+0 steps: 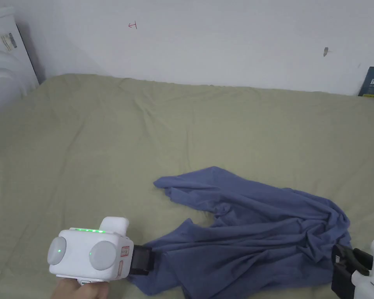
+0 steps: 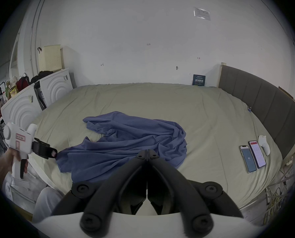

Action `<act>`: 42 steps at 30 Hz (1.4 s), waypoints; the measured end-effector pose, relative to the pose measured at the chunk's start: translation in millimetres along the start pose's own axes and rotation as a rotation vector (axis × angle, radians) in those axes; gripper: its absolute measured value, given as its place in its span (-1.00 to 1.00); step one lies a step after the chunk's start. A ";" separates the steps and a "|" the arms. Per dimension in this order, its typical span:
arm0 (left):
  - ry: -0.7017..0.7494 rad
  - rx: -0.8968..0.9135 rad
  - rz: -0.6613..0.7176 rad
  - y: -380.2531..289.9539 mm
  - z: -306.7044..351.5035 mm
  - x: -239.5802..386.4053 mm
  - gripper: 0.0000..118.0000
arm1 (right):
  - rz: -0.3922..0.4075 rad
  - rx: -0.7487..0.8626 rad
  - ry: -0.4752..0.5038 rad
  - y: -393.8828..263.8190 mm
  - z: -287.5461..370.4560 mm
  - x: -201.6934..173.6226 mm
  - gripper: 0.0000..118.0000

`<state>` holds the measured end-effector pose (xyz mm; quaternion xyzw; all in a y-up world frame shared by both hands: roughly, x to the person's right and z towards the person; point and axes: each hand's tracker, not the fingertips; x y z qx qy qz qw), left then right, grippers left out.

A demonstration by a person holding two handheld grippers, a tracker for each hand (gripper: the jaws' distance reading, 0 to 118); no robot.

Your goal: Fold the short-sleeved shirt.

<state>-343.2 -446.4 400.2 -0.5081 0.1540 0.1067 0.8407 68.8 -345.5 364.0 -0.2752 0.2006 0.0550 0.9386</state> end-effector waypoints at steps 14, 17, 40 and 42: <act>-0.027 0.034 -0.083 -5.5 1.1 29.0 -1.00 | -0.009 -0.078 0.010 7.2 -32.3 18.5 -0.99; -0.014 0.040 -0.087 -3.5 -0.2 26.4 -1.00 | 0.026 -0.089 -0.017 24.5 -57.9 35.1 -0.99; -0.098 0.026 -0.066 -5.9 -10.2 19.6 -1.00 | 0.188 -0.547 -0.005 105.5 -353.7 94.5 0.99; -0.096 0.027 -0.068 -6.1 -11.2 20.3 -1.00 | 0.174 -0.578 -0.017 95.5 -364.3 90.1 0.94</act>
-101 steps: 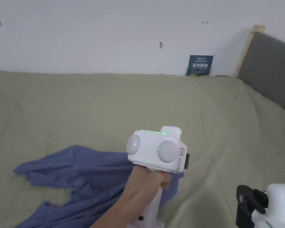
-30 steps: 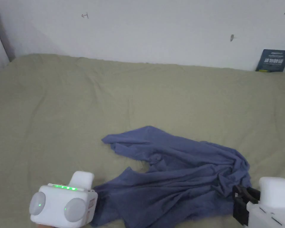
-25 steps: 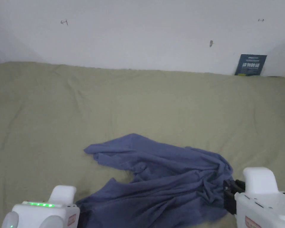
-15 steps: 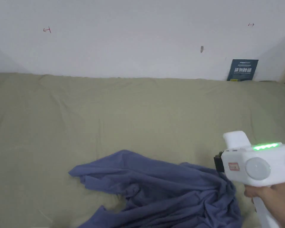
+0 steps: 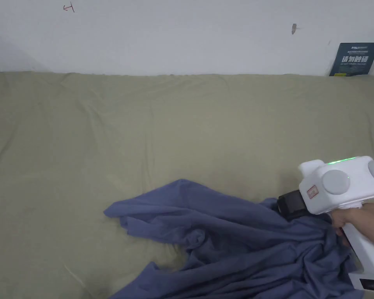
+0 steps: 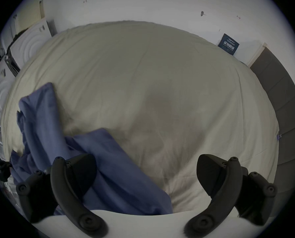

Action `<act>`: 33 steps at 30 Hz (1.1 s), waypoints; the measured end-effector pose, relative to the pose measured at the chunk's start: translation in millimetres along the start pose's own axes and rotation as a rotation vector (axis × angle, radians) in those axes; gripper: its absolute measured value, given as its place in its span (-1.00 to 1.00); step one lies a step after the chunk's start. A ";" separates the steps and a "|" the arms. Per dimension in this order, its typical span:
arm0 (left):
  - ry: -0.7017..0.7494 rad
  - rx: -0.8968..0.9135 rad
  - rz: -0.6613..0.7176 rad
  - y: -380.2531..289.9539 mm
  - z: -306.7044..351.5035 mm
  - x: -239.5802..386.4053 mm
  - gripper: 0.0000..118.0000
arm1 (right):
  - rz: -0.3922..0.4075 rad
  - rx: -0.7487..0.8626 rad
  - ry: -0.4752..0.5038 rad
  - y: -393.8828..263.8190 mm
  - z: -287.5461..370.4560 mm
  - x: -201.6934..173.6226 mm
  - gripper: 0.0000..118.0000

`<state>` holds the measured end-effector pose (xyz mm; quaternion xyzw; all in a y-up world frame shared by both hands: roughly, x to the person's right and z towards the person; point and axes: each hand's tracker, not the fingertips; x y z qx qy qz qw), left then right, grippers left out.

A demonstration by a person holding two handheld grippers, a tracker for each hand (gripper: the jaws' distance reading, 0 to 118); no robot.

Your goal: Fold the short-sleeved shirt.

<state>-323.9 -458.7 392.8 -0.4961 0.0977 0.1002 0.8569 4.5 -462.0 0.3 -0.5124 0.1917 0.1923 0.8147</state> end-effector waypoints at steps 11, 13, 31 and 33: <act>0.015 -0.026 0.013 6.3 3.1 2.8 -1.00 | -0.062 0.094 0.050 -30.2 42.5 -1.4 -0.92; 0.011 -0.030 0.031 10.1 8.2 0.5 -1.00 | -0.084 0.139 0.065 -35.4 68.1 3.2 -0.92; 0.082 0.430 0.143 117.0 192.0 -36.8 -1.00 | -0.305 0.571 0.067 -112.4 355.8 98.2 -0.92; 0.066 0.497 0.136 129.1 223.0 -26.0 -1.00 | -0.308 0.611 0.066 -117.1 381.1 98.5 -0.92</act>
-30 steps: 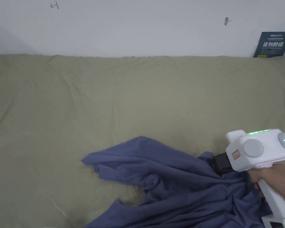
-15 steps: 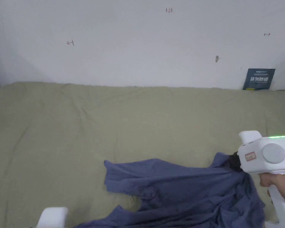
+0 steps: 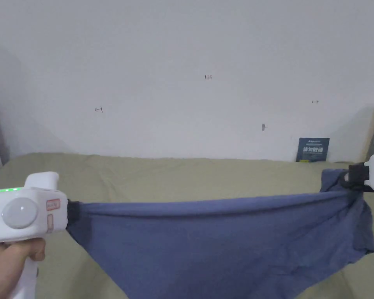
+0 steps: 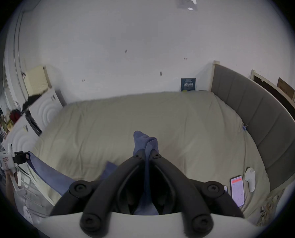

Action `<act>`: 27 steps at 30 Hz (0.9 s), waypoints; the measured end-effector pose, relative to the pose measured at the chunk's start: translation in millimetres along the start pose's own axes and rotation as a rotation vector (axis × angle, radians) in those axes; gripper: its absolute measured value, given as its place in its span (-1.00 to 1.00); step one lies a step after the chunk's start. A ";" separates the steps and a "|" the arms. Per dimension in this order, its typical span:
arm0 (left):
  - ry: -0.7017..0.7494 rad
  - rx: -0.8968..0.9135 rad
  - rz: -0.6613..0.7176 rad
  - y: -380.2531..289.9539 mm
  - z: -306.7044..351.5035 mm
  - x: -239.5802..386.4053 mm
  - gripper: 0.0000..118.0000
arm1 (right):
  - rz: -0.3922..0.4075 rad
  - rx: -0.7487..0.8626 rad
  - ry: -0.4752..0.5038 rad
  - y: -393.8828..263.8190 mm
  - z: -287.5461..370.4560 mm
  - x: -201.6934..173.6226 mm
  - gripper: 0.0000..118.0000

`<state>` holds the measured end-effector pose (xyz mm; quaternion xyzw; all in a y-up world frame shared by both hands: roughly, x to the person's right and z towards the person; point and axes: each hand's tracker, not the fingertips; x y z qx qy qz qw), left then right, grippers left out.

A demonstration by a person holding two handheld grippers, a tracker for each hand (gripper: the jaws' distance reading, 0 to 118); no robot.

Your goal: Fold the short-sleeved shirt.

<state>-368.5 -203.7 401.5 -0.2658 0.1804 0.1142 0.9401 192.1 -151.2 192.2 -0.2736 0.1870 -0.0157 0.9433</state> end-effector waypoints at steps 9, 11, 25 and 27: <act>0.020 0.133 -0.067 80.2 50.0 38.1 -1.00 | 0.012 0.133 -0.012 55.8 66.7 -12.0 -0.92; 0.023 0.147 -0.072 93.0 52.3 41.3 -1.00 | 0.001 0.148 -0.016 65.5 73.1 -14.0 -0.92; 0.083 0.175 -0.086 166.1 10.3 63.5 -1.00 | -0.027 0.155 -0.039 123.8 18.8 -15.8 -0.92; 0.095 0.175 -0.083 174.9 -3.6 65.0 -1.00 | -0.029 0.159 -0.041 133.6 3.5 -17.0 -0.92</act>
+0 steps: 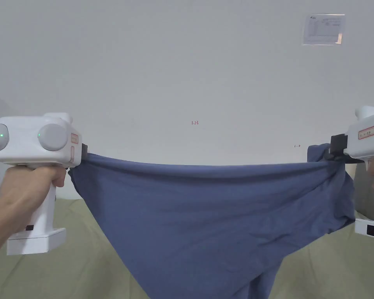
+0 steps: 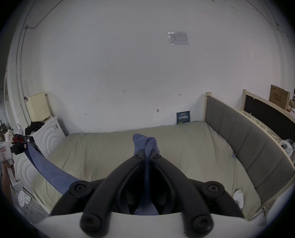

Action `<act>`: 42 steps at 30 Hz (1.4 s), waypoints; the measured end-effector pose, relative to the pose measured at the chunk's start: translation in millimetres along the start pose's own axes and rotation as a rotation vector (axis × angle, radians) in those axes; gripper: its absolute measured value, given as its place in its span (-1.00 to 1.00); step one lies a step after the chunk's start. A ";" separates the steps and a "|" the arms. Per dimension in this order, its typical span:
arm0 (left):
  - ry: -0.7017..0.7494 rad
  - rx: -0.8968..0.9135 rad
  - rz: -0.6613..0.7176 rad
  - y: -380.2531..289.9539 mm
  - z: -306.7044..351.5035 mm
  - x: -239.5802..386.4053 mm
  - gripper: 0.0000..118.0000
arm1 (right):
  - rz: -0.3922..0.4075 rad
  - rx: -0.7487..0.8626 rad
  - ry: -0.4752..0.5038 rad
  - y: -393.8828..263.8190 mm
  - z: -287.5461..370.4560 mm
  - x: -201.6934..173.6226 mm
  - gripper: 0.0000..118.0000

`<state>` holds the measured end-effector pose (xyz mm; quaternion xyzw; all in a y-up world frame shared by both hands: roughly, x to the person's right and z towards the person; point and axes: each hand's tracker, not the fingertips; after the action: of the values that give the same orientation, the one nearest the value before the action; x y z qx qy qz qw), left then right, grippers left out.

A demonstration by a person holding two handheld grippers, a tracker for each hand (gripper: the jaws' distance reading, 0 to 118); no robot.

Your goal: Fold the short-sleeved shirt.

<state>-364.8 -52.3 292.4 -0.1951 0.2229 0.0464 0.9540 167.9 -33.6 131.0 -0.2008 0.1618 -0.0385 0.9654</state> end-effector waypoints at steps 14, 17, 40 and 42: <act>0.067 -0.034 0.004 16.3 -121.5 12.8 -1.00 | 0.022 -0.030 -0.015 20.5 -135.4 -11.4 -0.92; 0.086 -0.039 -0.007 10.6 -146.7 19.4 -1.00 | 0.031 -0.042 -0.023 13.7 -165.4 -13.3 -0.92; -0.014 -0.274 -0.051 -215.9 -129.1 5.6 -1.00 | -0.070 -0.281 -0.029 -229.8 -155.3 48.6 -0.92; -0.024 -0.307 -0.046 -250.1 -105.3 1.1 -1.00 | -0.114 -0.318 -0.033 -267.1 -131.0 57.4 -0.92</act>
<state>-362.8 -323.7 293.1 -0.3432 0.1975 0.0603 0.9163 176.7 -335.5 107.2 -0.3605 0.1383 -0.0637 0.9202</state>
